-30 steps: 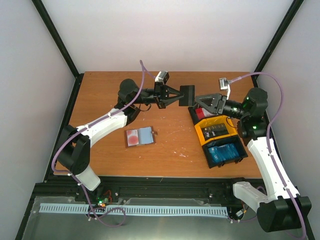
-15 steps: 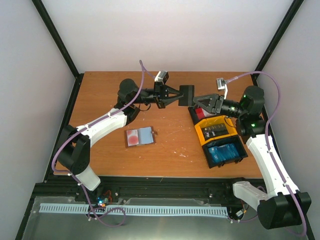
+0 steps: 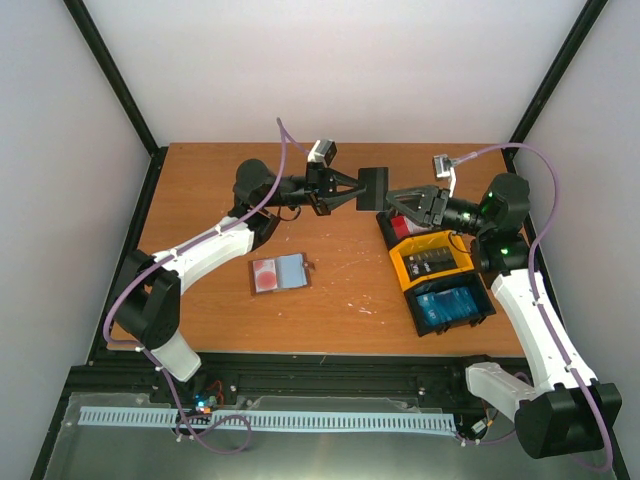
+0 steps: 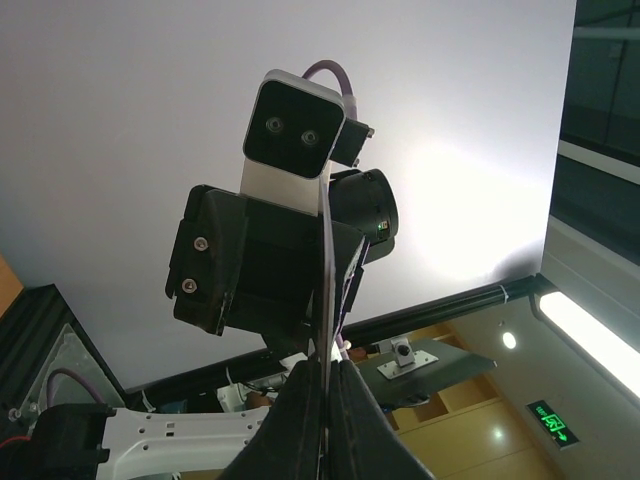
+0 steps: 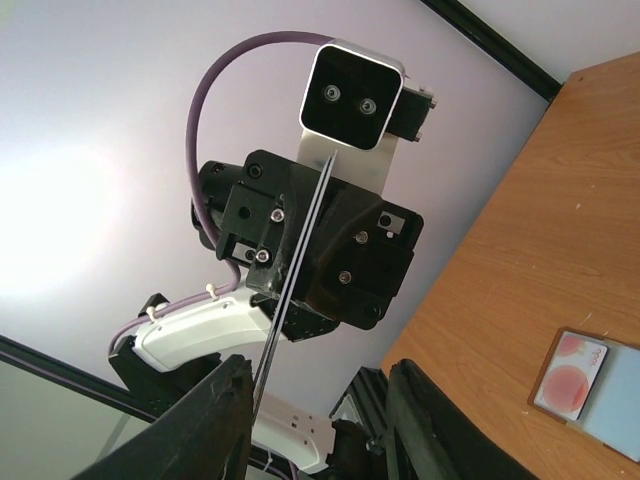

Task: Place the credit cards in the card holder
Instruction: Pick up the credit card from the storage box.

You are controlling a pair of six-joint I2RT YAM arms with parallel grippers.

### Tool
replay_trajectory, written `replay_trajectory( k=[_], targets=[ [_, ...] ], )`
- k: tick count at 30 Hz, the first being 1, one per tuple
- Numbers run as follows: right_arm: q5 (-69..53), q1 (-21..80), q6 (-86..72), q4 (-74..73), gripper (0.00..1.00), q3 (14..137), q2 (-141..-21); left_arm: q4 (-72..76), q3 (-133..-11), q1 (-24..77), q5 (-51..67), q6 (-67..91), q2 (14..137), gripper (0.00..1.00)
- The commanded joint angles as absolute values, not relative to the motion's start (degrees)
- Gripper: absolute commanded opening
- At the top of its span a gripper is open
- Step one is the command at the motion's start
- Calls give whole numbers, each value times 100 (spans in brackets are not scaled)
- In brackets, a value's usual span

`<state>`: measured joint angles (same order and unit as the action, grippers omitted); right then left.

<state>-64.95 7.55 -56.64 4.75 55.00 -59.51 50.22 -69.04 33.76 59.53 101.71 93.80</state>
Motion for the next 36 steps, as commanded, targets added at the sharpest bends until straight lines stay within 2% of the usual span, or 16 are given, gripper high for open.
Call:
replay_trajectory(
  k=[1, 25, 36],
  targets=[
    [-6469, 789, -5762, 688, 37, 5399, -5874, 5545, -6939, 3349, 5872, 10338, 9227, 1],
    [-6548, 790, -6161, 1274, 51, 5184, -5825, 5686, -6755, 3349, 5810, 10393, 9105, 1],
    [-6434, 855, -5431, 212, 46, 5447, -5980, 5787, -6790, 3349, 5827, 10431, 9132, 1]
  ],
)
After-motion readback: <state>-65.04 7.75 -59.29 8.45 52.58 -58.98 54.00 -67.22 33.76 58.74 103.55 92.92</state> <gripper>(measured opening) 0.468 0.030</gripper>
